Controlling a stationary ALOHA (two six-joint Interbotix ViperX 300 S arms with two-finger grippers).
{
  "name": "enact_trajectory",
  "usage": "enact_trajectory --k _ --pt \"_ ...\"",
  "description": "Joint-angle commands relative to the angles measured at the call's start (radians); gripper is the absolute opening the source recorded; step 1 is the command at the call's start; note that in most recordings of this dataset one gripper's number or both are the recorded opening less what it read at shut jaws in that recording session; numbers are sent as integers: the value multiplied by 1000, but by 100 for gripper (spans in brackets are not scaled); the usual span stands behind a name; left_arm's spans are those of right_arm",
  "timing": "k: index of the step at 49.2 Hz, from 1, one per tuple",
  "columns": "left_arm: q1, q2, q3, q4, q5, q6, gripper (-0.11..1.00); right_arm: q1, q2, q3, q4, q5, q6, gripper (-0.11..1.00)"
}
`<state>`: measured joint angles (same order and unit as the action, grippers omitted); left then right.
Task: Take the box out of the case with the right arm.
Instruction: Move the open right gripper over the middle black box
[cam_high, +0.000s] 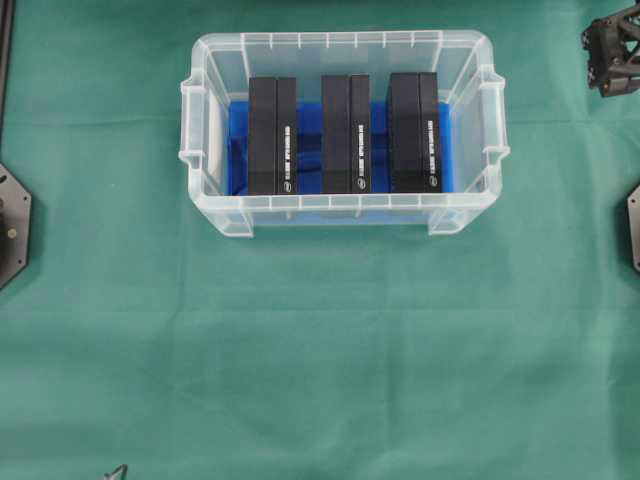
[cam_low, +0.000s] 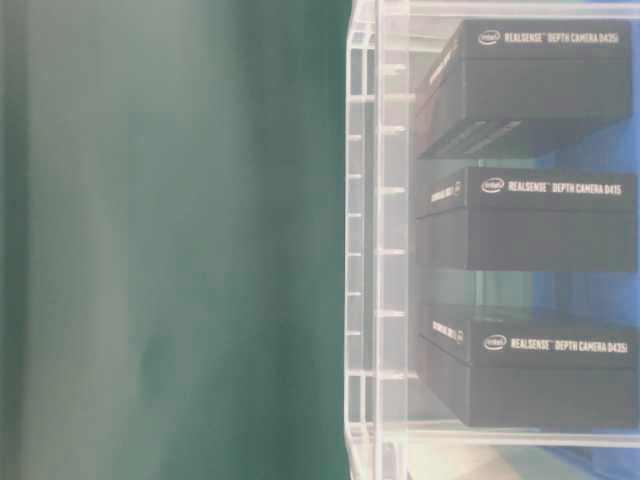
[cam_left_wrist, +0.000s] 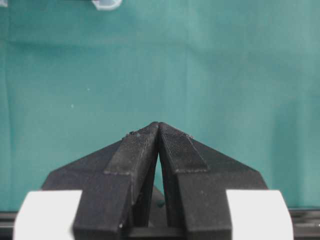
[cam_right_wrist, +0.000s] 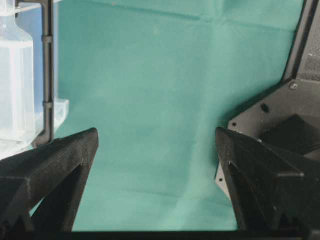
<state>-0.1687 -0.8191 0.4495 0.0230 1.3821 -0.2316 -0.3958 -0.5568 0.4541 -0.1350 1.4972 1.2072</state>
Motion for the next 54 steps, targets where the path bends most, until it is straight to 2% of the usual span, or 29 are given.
enact_trajectory --k 1,18,28,39,45,54 --pt "-2 3 -25 14 5 3 2 -3 -8 -9 -3 -2 -2 93" --pt "5 -5 -25 18 14 3 2 -3 3 -15 -3 -8 6 93" --pt "5 -3 -25 18 14 3 2 0 80 -60 12 -40 34 93" --pt "5 -5 -25 18 18 3 2 75 236 -178 18 -101 138 93" --pt "5 -2 -25 18 28 3 2 130 339 -279 6 -112 196 93" --pt "5 0 -25 18 44 5 2 179 486 -440 -3 -110 215 93"
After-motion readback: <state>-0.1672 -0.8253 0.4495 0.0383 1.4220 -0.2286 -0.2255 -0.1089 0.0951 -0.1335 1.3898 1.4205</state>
